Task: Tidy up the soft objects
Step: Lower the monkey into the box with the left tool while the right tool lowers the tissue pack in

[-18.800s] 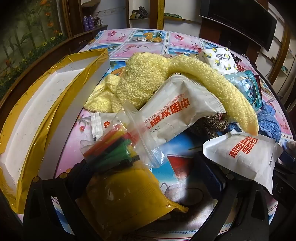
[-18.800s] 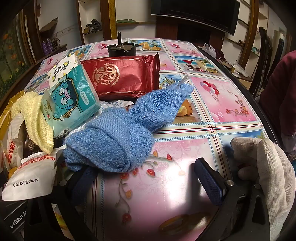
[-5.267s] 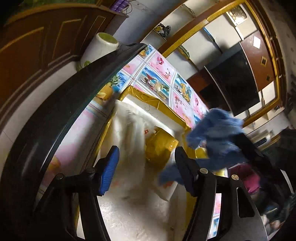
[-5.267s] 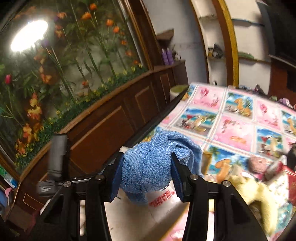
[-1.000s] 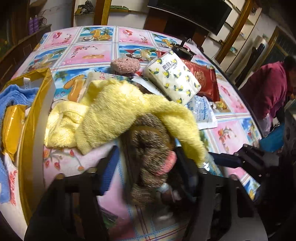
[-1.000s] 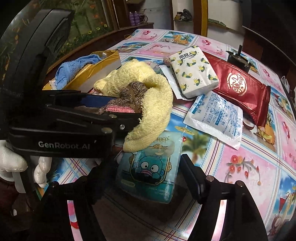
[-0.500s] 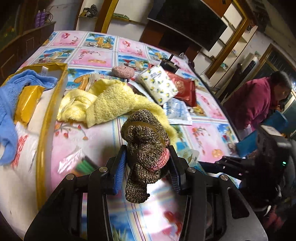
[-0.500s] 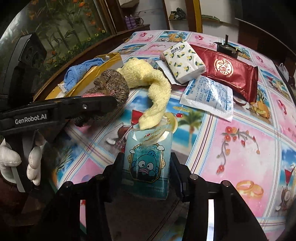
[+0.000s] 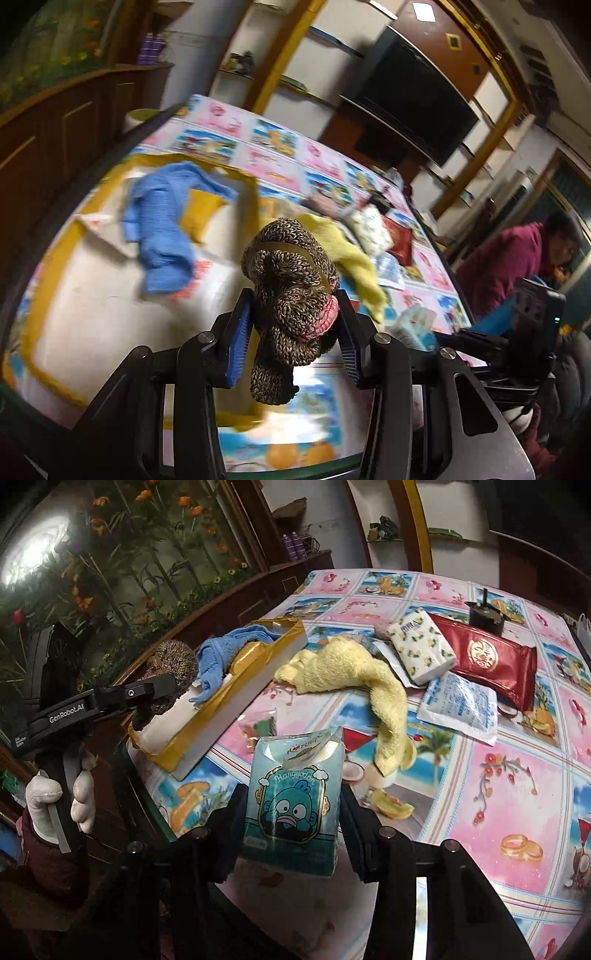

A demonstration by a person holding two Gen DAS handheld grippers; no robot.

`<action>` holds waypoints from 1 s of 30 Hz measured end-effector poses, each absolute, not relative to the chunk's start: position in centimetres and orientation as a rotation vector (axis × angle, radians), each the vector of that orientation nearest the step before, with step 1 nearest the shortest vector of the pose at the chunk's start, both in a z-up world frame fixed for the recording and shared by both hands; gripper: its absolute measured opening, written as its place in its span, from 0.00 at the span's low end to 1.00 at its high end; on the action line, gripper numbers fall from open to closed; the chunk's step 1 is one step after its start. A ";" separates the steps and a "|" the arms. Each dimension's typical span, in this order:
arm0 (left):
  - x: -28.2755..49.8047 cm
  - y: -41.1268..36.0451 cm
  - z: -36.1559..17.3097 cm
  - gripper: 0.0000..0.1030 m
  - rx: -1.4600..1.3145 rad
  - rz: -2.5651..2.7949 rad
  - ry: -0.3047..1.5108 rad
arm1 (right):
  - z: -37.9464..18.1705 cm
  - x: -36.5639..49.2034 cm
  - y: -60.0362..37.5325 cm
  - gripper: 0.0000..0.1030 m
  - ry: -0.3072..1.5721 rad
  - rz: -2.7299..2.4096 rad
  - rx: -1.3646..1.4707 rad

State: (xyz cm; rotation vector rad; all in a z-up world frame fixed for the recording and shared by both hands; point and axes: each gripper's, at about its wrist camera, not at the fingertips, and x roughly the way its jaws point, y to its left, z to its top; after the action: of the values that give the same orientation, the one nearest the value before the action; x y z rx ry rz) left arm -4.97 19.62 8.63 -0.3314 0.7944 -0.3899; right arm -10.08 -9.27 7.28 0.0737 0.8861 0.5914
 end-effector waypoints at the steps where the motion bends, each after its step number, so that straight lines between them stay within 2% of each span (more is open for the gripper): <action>1: -4.9 20.6 8.4 0.41 -0.338 -0.363 0.797 | 7.5 -9.7 -8.6 0.46 0.881 0.603 0.070; 11: -3.2 26.6 5.3 0.41 -0.382 -0.194 0.844 | 9.1 -6.9 0.1 0.46 0.867 0.720 0.000; 19: -2.2 28.8 3.2 0.41 -0.398 -0.121 0.896 | 8.2 -5.0 6.0 0.46 0.905 0.791 -0.035; 30: -3.5 29.6 4.1 0.44 -0.414 -0.114 0.860 | 5.8 -4.0 10.5 0.48 0.957 0.797 -0.096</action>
State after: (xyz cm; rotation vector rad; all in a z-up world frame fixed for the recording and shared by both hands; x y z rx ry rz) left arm -3.45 29.62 4.12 -0.4141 0.8595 -0.1140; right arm -3.96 10.48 5.79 -0.0962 0.9570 0.7965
